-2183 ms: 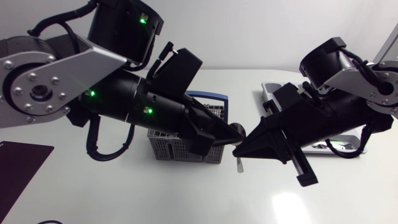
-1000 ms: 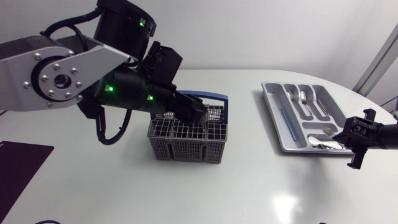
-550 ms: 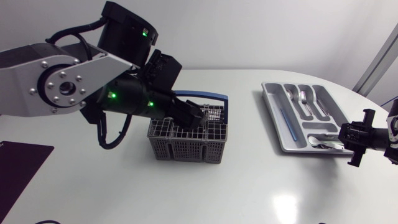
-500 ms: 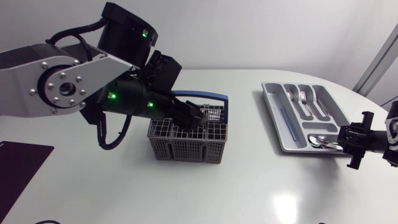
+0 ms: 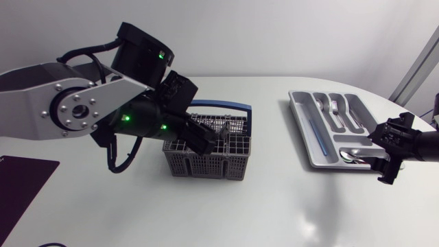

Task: Transfer all utensils from the basket to the drawer tray.

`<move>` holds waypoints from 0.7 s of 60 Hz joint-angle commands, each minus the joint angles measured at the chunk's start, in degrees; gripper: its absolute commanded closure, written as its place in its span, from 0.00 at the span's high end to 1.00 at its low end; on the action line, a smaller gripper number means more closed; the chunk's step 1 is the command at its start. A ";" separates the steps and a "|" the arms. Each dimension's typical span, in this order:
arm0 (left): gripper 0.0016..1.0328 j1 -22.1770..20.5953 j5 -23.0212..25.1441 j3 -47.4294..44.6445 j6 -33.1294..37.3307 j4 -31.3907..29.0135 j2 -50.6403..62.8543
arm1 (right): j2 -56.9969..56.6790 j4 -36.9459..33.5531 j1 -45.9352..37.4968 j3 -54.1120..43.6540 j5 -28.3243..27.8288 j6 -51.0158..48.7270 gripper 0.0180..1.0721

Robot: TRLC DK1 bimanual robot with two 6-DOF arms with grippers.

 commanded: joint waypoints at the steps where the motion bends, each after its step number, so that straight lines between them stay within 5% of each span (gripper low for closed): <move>1: 0.71 0.73 -0.36 -2.26 1.49 0.73 -0.36 | -3.36 -4.18 4.69 1.36 -0.55 8.05 0.80; 28: 0.71 4.51 -0.36 -8.67 5.80 4.25 -2.47 | -7.76 -14.91 42.22 8.56 4.29 49.10 0.80; 42: 0.71 6.18 -0.36 -12.01 8.61 6.27 -4.58 | 1.21 -15.17 51.63 17.70 2.62 65.53 0.80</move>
